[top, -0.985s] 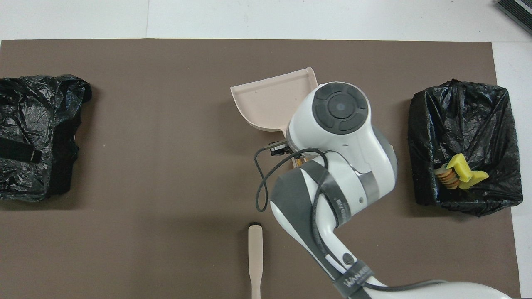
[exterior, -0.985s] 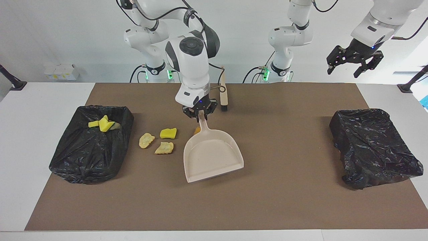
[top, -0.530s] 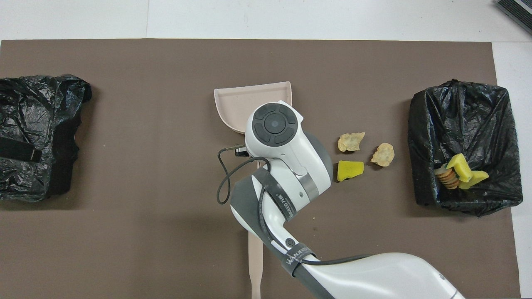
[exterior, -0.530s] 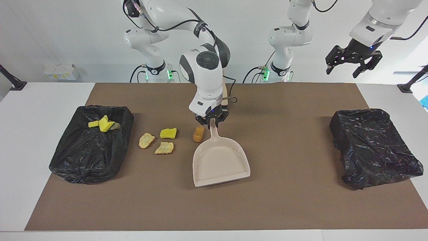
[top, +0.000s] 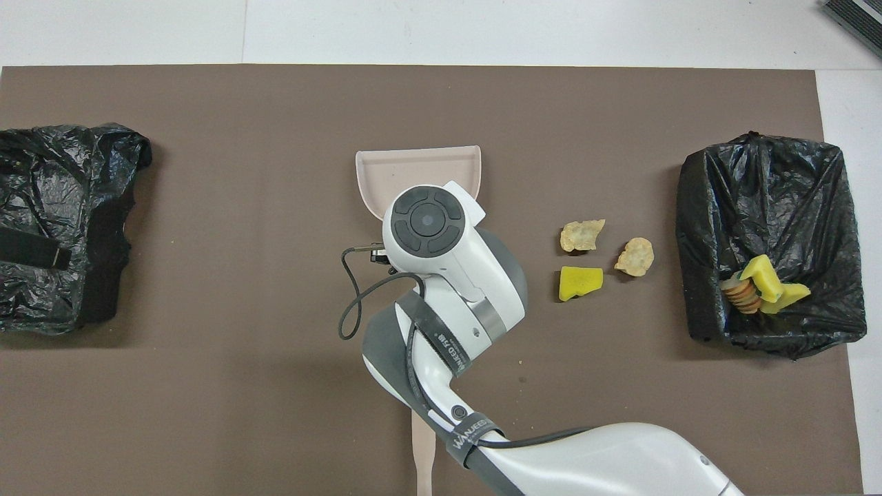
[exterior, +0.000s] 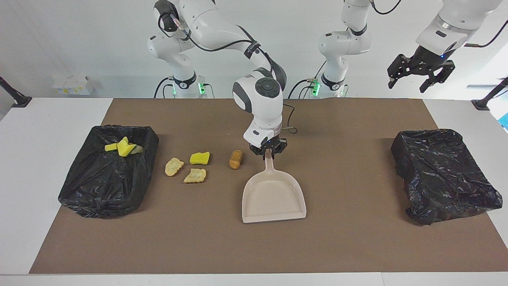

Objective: Sweep and dump trash in bin
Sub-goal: 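Set the dustpan down mid-table with the right gripper and release it, then grasp the dustpan edge with the left gripper while the right gripper reaches the brush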

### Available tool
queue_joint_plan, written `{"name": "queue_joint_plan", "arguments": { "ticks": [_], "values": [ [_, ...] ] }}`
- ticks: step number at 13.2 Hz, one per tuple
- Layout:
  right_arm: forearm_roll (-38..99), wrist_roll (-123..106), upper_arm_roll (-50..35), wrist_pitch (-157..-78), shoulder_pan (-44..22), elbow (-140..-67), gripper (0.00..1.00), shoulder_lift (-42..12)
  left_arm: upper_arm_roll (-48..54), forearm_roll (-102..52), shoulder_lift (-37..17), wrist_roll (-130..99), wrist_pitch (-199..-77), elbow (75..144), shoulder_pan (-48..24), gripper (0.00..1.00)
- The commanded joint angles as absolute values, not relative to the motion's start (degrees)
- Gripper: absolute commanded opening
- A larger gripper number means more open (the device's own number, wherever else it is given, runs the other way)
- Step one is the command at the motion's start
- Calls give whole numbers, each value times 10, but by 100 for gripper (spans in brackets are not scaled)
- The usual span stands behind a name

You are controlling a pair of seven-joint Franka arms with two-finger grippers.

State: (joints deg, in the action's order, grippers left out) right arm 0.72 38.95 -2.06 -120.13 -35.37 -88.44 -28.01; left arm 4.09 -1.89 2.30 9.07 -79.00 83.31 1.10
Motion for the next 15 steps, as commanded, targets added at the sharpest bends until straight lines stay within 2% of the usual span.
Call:
{"name": "queue_joint_plan", "arguments": {
  "ticks": [1, 4, 7, 10, 15],
  "values": [
    [-5, 426, -19, -1190, -365, -891, 100, -272, 40, -21, 35, 88, -792, 845, 7, 100],
    [-4, 426, -19, -1157, -382, -895, 100, -254, 39, -21, 40, 88, -797, 851, 11, 100],
    [-2, 428, -20, -1118, -385, -925, 100, -210, 49, -22, 40, 90, -796, 851, 7, 100],
    [8, 451, -28, -1121, -398, -1020, 100, -126, 50, -24, 41, 90, -799, 857, 7, 100],
    [19, 496, -29, -1129, -454, -1137, 100, -39, 82, -24, 33, 87, -890, 896, 4, 100]
  ]
}}
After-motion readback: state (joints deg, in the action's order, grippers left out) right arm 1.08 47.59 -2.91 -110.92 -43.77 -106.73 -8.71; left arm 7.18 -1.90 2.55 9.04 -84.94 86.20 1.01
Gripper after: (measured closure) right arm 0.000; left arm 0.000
